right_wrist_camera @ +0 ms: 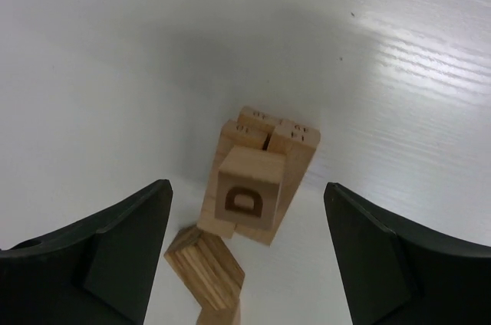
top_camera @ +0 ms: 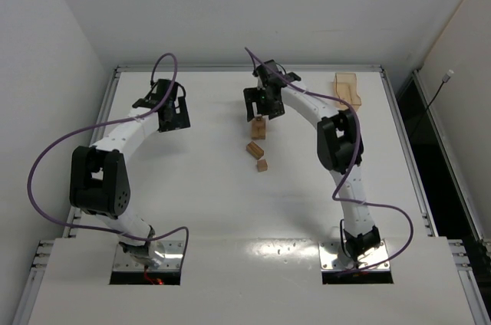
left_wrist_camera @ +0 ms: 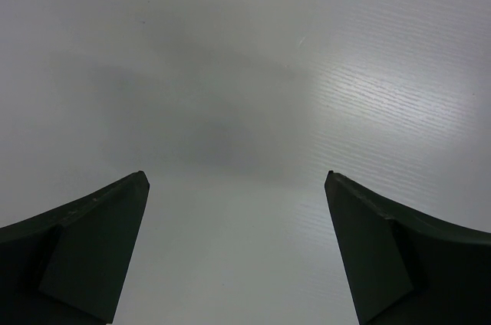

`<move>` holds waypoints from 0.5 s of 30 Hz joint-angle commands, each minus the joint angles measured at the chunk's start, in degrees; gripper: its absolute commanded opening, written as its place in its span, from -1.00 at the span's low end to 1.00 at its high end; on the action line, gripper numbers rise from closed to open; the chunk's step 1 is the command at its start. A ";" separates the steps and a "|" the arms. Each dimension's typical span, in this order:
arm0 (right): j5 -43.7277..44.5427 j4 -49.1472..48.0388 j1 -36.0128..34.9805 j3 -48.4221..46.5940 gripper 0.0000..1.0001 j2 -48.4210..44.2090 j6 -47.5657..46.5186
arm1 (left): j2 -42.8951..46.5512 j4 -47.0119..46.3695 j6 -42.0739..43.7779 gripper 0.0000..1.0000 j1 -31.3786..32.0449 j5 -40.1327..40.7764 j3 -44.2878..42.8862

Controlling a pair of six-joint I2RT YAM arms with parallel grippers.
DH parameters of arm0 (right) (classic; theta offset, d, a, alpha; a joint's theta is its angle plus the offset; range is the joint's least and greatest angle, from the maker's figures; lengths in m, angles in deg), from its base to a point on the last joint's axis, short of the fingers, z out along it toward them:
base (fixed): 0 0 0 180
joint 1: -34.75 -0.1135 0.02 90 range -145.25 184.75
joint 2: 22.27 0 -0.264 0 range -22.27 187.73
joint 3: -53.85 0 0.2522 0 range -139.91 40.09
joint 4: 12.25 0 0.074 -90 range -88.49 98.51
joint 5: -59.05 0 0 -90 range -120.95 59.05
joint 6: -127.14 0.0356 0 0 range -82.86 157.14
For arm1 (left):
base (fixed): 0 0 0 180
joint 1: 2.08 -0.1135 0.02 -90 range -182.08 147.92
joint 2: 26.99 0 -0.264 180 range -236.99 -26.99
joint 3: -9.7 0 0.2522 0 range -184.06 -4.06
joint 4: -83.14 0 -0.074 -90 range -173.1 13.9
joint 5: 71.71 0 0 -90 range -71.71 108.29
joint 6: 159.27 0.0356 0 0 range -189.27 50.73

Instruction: Build the wood block tower

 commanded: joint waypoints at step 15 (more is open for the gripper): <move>-1.75 -9.75 -7.60 46.88 -0.01 -45.47 -11.65 | 7.60 -2.83 -0.49 0.99 -0.71 -0.45 3.68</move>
